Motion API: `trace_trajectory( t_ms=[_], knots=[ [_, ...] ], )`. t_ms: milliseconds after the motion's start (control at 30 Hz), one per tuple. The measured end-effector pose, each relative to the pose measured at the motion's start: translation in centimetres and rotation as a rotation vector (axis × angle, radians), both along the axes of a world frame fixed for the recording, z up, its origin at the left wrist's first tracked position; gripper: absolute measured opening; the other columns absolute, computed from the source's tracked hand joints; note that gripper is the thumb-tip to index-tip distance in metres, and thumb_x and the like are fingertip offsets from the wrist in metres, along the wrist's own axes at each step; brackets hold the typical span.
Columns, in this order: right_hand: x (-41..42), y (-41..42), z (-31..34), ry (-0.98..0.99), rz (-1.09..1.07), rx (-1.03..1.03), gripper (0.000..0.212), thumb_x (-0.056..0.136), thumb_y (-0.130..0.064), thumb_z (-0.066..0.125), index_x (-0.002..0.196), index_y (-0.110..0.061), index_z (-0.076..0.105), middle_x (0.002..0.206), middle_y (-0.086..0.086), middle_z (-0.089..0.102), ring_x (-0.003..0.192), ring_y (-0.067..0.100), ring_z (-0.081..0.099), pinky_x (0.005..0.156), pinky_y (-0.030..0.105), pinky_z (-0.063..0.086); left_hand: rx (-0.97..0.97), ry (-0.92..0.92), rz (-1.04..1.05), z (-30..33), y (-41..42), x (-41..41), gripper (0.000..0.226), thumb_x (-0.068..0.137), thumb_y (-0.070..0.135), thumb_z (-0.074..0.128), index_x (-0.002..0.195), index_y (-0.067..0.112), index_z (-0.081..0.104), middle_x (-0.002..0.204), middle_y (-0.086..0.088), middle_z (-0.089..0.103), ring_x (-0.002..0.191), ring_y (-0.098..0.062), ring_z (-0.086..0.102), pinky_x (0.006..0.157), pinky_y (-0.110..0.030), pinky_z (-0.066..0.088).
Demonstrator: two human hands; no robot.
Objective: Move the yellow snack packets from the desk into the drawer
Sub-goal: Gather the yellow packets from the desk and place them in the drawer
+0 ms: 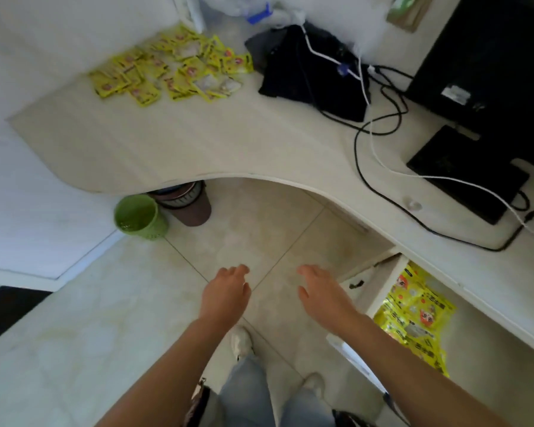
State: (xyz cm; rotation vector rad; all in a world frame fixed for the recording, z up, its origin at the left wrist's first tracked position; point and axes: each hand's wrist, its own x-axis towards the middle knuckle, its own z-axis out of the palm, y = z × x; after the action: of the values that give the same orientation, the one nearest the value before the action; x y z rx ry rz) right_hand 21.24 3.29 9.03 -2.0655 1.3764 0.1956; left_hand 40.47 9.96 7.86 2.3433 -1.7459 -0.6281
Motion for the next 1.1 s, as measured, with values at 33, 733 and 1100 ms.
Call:
trace_trajectory(
  t_ms=[33,733,1100],
  knots=[
    [1.6,-0.5,0.0,0.011,0.022,-0.006,0.04,0.098,-0.022,0.04,0.136,-0.014,0.039,0.136,0.006,0.045,0.123,0.023,0.044,0.102,0.033,0.04,-0.003,-0.013,0.007,0.0,-0.2,1.7,0.032,0.095,0.025,0.047,0.127,0.024,0.051,0.114,0.004,0.064,0.105,-0.015,0.056,0.083,-0.031,0.053],
    [25.7,-21.4,2.5,0.025,0.263,-0.195,0.039,0.097,-0.02,0.04,0.135,-0.013,0.041,0.13,0.008,0.051,0.118,0.026,0.048,0.092,0.038,0.047,-0.005,-0.164,0.041,1.3,-16.9,26.3,0.032,0.091,0.023,0.051,0.123,0.017,0.054,0.117,0.0,0.063,0.111,-0.022,0.052,0.083,-0.036,0.049],
    [33.2,-35.9,3.0,0.115,0.395,-0.172,0.036,0.098,-0.021,0.038,0.133,-0.012,0.041,0.128,0.009,0.049,0.116,0.027,0.047,0.09,0.04,0.048,0.128,-0.208,0.099,0.5,-28.3,35.2,0.04,0.089,0.011,0.047,0.128,0.016,0.051,0.122,-0.003,0.057,0.116,-0.024,0.048,0.087,-0.035,0.045]
  ],
)
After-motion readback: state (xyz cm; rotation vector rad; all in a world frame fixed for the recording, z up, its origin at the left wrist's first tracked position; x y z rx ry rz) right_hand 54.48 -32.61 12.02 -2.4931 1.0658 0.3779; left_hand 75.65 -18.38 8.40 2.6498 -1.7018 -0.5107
